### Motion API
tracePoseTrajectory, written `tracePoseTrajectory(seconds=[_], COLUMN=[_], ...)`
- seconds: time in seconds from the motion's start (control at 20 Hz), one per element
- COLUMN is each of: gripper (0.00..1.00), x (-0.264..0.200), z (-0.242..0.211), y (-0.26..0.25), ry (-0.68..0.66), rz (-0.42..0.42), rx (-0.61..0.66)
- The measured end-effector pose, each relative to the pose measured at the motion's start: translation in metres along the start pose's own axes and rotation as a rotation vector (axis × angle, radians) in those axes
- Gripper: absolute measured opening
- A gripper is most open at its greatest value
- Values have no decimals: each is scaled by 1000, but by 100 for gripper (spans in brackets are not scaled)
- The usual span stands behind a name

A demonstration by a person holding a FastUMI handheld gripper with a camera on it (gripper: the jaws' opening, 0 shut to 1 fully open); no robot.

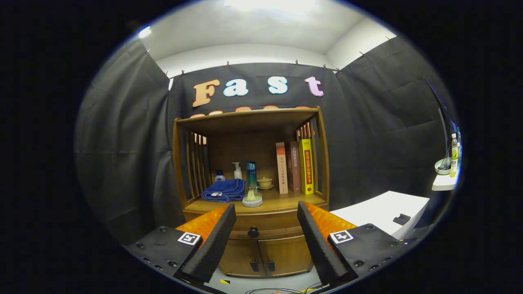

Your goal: Pull open the drawer, take out the items inside it, and place them on the countertop above the cabinet.

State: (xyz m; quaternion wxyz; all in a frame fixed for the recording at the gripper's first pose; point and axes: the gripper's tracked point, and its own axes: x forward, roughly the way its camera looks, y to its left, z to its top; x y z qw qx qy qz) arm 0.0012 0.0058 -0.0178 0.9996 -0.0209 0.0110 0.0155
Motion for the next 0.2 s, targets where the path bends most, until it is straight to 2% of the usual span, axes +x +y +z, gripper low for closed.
tracePoseTrajectory(seconds=[0.2], gripper=[99], x=[-1], z=[-1], y=[2], ry=[2], rz=[4], rx=[10])
